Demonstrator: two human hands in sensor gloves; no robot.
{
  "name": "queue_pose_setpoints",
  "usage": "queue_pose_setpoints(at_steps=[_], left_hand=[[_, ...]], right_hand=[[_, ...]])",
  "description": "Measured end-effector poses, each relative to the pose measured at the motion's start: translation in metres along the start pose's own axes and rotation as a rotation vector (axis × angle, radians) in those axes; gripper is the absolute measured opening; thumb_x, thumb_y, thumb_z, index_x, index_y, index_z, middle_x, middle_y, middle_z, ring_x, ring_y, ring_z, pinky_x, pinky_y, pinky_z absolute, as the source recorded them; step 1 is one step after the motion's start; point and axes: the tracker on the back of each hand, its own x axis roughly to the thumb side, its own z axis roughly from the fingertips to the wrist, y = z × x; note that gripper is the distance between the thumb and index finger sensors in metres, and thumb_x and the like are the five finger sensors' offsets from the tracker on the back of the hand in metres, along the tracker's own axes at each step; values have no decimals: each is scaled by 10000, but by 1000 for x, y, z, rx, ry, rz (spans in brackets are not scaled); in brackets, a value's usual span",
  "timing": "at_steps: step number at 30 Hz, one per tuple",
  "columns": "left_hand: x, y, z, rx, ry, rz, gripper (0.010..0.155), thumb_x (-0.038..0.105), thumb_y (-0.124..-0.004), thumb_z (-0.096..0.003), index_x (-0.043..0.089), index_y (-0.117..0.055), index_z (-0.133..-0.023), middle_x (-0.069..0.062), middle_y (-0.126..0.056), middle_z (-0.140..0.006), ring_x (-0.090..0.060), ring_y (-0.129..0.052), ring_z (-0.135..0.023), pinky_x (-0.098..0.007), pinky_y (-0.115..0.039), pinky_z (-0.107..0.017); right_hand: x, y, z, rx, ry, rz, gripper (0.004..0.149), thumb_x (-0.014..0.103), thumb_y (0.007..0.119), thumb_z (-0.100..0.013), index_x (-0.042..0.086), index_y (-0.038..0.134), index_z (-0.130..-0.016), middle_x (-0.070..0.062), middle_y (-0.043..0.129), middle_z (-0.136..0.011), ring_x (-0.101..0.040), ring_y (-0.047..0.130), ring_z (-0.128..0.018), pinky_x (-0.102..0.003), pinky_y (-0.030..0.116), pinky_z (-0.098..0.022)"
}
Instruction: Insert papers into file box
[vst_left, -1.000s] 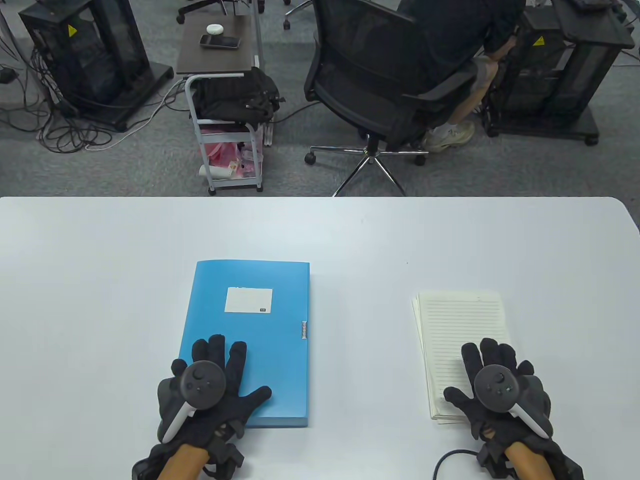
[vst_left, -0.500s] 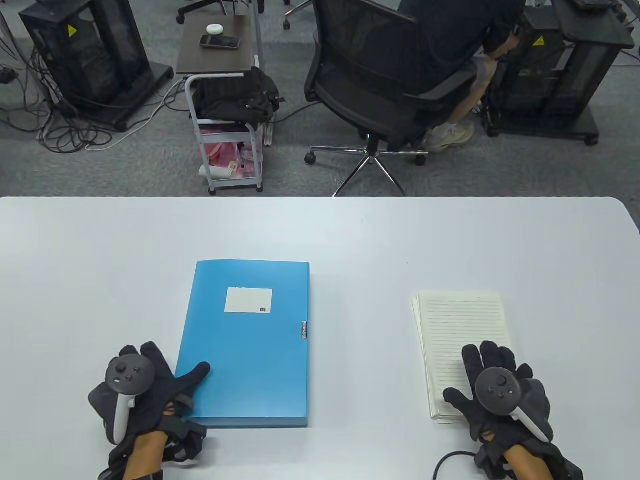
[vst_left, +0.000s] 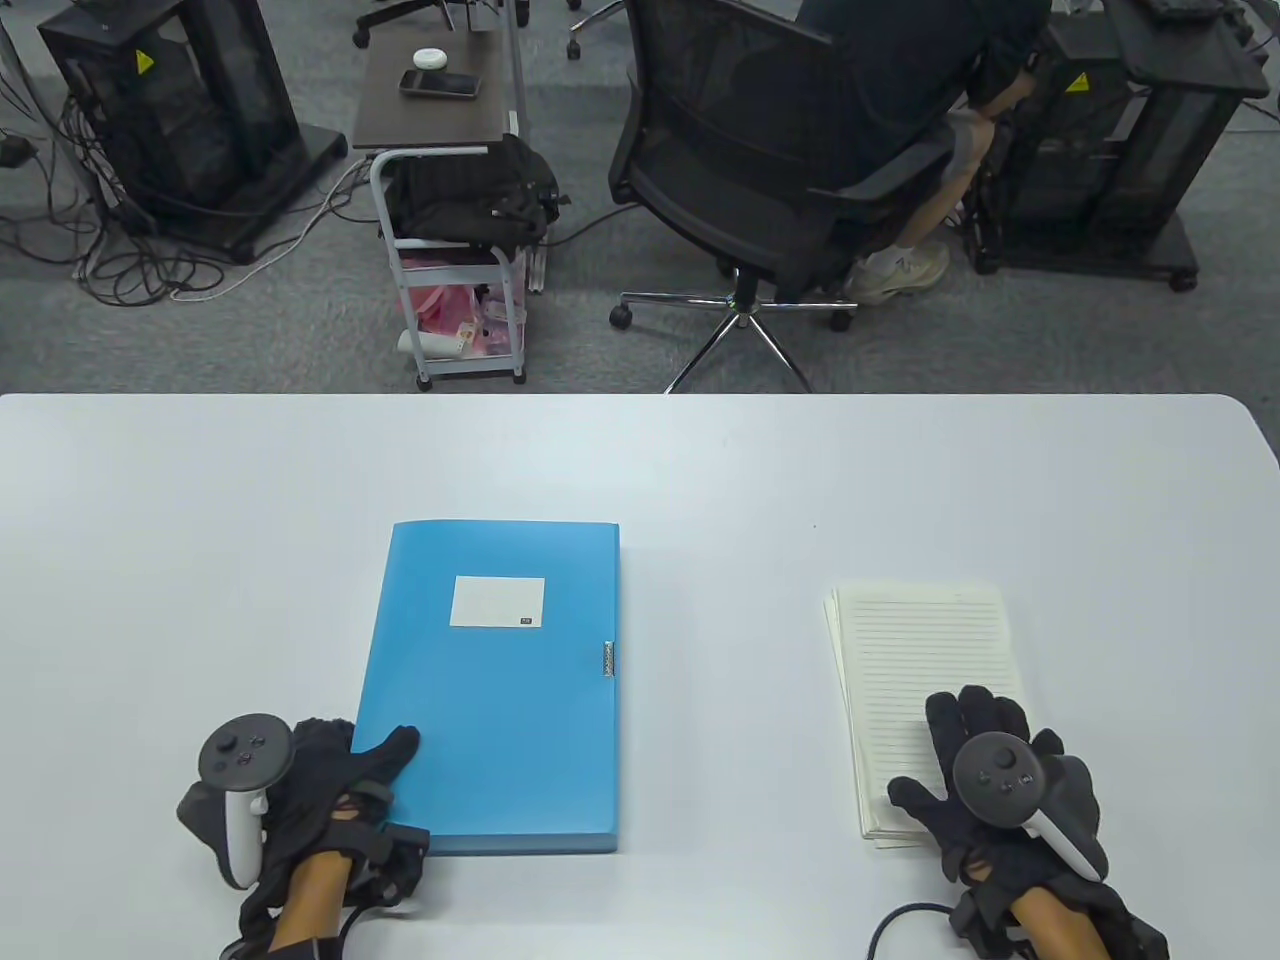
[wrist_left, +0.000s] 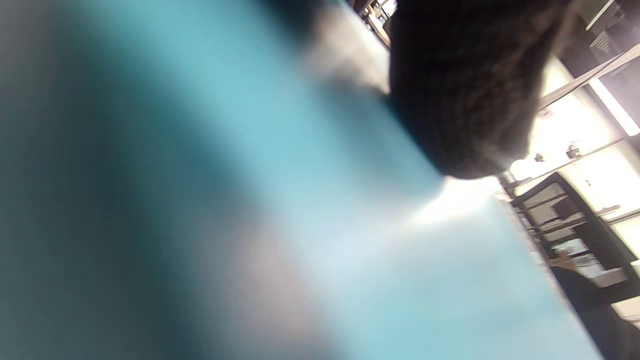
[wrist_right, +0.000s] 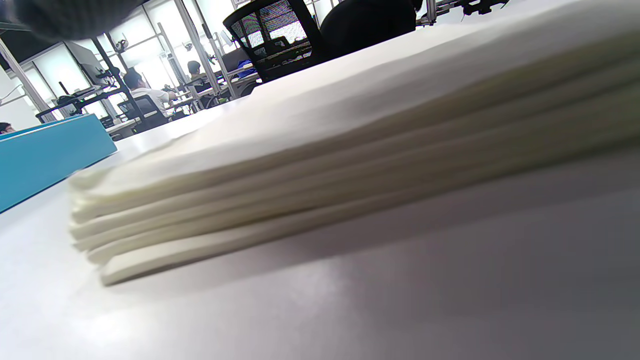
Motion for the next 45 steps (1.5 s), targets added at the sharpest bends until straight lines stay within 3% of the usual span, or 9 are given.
queue_pose_setpoints(at_steps=[8, 12, 16, 20, 26, 34, 38, 41, 45], left_hand=[[-5, 1, -11, -146, -13, 159, 786, 656, -861, -293, 36, -726, -756, -129, -474, -1067, -363, -313, -1023, -606, -236, -718], [2, 2, -7, -243, -60, 519, 603, 510, -921, -313, 14, -783, -626, -189, -568, -980, -431, -759, -847, -534, -749, -586], [16, -10, 6, -347, -134, 608, 564, 505, -900, -337, 23, -788, -610, -200, -553, -976, -412, -809, -817, -516, -804, -571], [39, -44, 21, -455, -177, 713, 567, 508, -882, -357, 22, -772, -626, -199, -518, -985, -415, -784, -832, -517, -788, -586], [70, -87, 38, -482, -159, 604, 552, 504, -866, -364, 26, -770, -623, -191, -511, -984, -408, -783, -833, -510, -794, -592], [68, -127, 42, -501, -106, 502, 555, 489, -869, -369, 9, -751, -624, -214, -470, -979, -426, -741, -845, -528, -757, -611], [67, -135, 49, -494, -115, 469, 588, 499, -850, -386, 4, -699, -664, -211, -397, -987, -423, -673, -874, -523, -706, -642], [73, -134, 56, -413, -179, 284, 703, 529, -797, -391, -27, -564, -751, -215, -295, -995, -427, -586, -893, -515, -665, -646], [77, -139, 67, -418, -194, 117, 769, 486, -690, -435, -113, -397, -820, -237, -38, -983, -482, -370, -935, -519, -539, -685]], right_hand=[[1, 0, 0, 0, -15, -24, 865, 593, 617, -376, 198, 154, -991, -188, 50, -1070, -498, 95, -963, -764, 99, -600], [0, -1, -2, 2, -18, -48, 867, 594, 615, -377, 196, 151, -991, -187, 50, -1070, -499, 97, -962, -765, 100, -599], [1, -1, -4, 2, -17, -45, 872, 598, 614, -375, 196, 146, -990, -188, 46, -1069, -499, 92, -962, -765, 96, -598], [1, -1, -5, 9, -17, -33, 875, 600, 614, -375, 196, 140, -990, -191, 41, -1068, -503, 81, -958, -765, 86, -592], [5, -2, -8, 16, -14, -42, 877, 598, 615, -375, 194, 137, -990, -190, 34, -1067, -502, 73, -957, -764, 78, -592], [11, -4, -3, 9, -49, -35, 879, 599, 616, -376, 192, 137, -990, -193, 35, -1067, -504, 72, -956, -764, 79, -592], [16, 0, -3, 30, -64, -21, 878, 600, 614, -375, 194, 136, -990, -192, 35, -1068, -503, 73, -957, -765, 80, -591], [17, 2, -2, 45, -71, -18, 876, 600, 612, -376, 195, 136, -990, -191, 36, -1067, -503, 72, -956, -765, 79, -589], [16, 1, 3, 36, -80, -34, 874, 597, 612, -378, 196, 134, -990, -191, 34, -1067, -503, 71, -956, -767, 77, -587]])
